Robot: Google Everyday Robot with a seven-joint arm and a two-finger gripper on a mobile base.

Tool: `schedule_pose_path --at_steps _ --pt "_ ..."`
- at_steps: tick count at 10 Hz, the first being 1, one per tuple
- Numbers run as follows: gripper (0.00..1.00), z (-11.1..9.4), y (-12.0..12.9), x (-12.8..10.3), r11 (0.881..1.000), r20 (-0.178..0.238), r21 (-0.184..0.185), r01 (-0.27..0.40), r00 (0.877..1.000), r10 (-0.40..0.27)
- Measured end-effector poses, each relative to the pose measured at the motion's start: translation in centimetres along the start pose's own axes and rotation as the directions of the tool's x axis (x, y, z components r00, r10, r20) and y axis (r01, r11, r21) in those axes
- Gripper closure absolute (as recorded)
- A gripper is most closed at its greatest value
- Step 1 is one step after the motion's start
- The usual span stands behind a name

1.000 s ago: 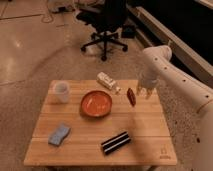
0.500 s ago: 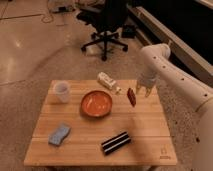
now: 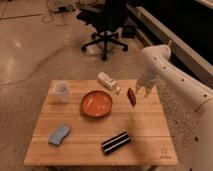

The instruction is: Place the pepper in the ceramic cup

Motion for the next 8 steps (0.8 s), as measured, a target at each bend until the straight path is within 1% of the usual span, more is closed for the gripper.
schedule_pose_path --at_steps 1,2,3,4,5,6,7,8 --pt "0.55 0.0 0.2 0.2 1.000 -0.004 0.004 -0.005 1.000 0.005" --pt "0.55 0.1 0.0 0.4 1.000 0.000 0.000 -0.004 1.000 0.004" --pt "0.55 0.4 -0.6 1.3 0.999 -0.005 0.029 0.018 1.000 -0.018" --pt "0.55 0.5 -0.3 2.6 0.999 -0.010 0.037 0.010 1.000 -0.009" --pt "0.55 0.4 -0.7 2.7 1.000 -0.021 0.022 0.012 1.000 -0.012" --pt "0.55 0.4 -0.5 2.5 1.000 -0.016 0.010 0.013 1.000 -0.013" --pt "0.55 0.4 0.5 2.2 1.000 -0.013 0.000 0.000 1.000 0.000" --pt "0.55 0.5 0.5 2.2 1.000 -0.019 0.008 0.000 1.000 0.000"
